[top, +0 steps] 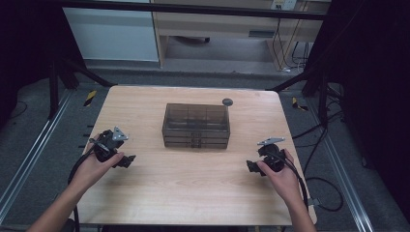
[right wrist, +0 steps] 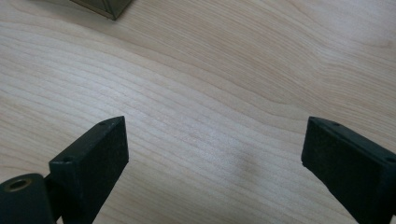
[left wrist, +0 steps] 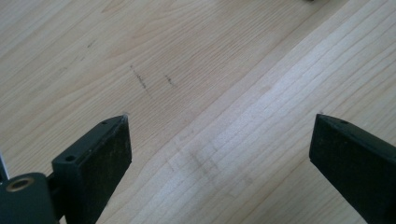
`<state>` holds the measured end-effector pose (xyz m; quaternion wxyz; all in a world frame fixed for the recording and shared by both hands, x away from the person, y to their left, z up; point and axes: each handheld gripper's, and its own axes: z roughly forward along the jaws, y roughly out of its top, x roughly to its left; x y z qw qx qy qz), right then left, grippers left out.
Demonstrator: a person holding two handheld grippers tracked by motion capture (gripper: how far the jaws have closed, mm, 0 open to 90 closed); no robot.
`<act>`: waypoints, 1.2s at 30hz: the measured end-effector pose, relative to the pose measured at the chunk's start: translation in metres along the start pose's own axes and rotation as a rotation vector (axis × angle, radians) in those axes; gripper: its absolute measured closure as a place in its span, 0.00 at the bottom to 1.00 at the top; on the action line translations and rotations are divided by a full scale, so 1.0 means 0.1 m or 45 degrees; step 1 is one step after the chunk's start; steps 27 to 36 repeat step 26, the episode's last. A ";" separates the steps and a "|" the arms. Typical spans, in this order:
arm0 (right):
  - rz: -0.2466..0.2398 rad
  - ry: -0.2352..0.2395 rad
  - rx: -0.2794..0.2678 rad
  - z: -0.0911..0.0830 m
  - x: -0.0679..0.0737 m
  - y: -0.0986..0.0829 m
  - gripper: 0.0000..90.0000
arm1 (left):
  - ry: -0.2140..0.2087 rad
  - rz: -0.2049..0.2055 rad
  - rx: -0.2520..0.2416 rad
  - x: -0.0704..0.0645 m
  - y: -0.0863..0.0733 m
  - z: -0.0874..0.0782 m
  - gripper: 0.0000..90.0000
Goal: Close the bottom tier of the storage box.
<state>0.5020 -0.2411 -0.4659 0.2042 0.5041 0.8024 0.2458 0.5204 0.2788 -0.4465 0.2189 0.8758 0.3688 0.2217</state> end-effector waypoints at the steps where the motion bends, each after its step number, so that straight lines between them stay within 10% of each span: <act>1: 0.016 0.004 0.003 0.01 -0.01 0.00 0.09 | 0.002 -0.006 0.002 0.01 -0.01 0.01 0.06; 15: 0.157 0.005 -0.057 0.19 -0.12 0.01 0.08 | 0.041 -0.096 -0.037 0.19 -0.16 0.08 0.06; 36: 0.201 -0.003 -0.085 0.27 -0.07 0.00 0.07 | 0.010 -0.085 -0.055 0.10 -0.11 0.15 0.06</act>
